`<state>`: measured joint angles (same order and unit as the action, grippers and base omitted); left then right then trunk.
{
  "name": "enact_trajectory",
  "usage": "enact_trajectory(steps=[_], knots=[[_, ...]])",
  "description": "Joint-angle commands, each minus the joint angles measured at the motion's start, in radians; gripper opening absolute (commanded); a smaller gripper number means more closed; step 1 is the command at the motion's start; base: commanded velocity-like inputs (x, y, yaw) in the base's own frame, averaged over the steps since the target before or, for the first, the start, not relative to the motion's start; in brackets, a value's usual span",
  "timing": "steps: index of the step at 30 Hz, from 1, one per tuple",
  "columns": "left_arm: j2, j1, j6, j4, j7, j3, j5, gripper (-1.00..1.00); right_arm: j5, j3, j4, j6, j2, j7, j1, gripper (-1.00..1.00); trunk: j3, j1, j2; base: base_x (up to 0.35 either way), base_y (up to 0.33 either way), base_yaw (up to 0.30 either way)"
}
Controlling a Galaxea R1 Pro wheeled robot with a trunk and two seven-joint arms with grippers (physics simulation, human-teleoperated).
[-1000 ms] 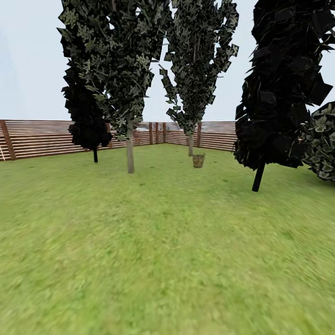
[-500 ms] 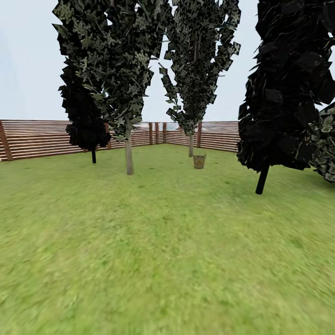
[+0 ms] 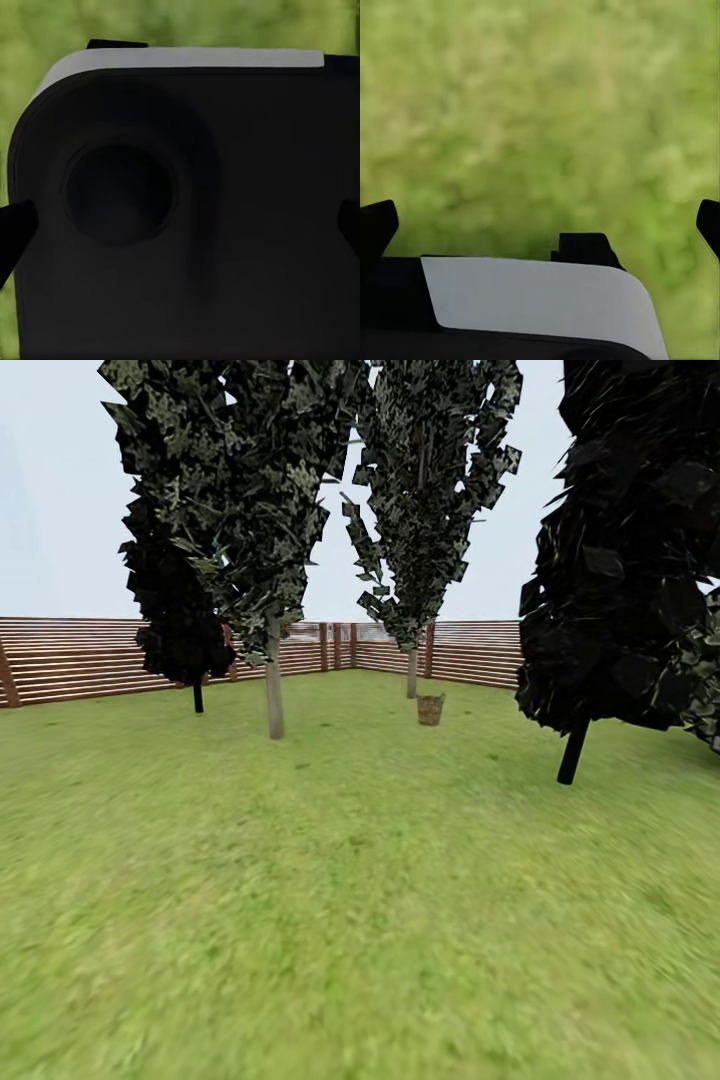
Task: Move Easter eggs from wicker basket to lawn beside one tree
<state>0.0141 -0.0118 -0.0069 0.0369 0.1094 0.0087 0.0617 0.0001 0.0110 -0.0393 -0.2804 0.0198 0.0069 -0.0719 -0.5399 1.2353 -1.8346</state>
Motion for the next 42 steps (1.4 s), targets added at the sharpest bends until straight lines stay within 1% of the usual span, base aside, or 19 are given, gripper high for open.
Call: enact_trajectory(steps=[1, 35, 42], knots=[[0.0, 0.0, -0.001, 0.001, 0.004, 0.0, 0.006, 1.0, 0.0, 0.001, 0.001, -0.003, 0.0, 0.001, 0.0, 1.0, -0.001, 0.001, 0.0, 0.332, 0.0, 0.0], [0.0, 0.0, 0.001, 0.001, 0.001, 0.0, 0.006, 1.0, 0.004, 0.0, 0.001, -0.006, 0.002, 0.002, 0.0, 1.0, -0.001, 0.001, 0.0, 0.332, 0.0, 0.0], [0.0, 0.0, 0.001, 0.001, 0.001, 0.0, 0.007, 1.0, 0.007, 0.0, 0.001, -0.008, 0.002, 0.003, 0.0, 1.0, -0.001, 0.001, 0.0, 0.332, 0.0, -0.1]])
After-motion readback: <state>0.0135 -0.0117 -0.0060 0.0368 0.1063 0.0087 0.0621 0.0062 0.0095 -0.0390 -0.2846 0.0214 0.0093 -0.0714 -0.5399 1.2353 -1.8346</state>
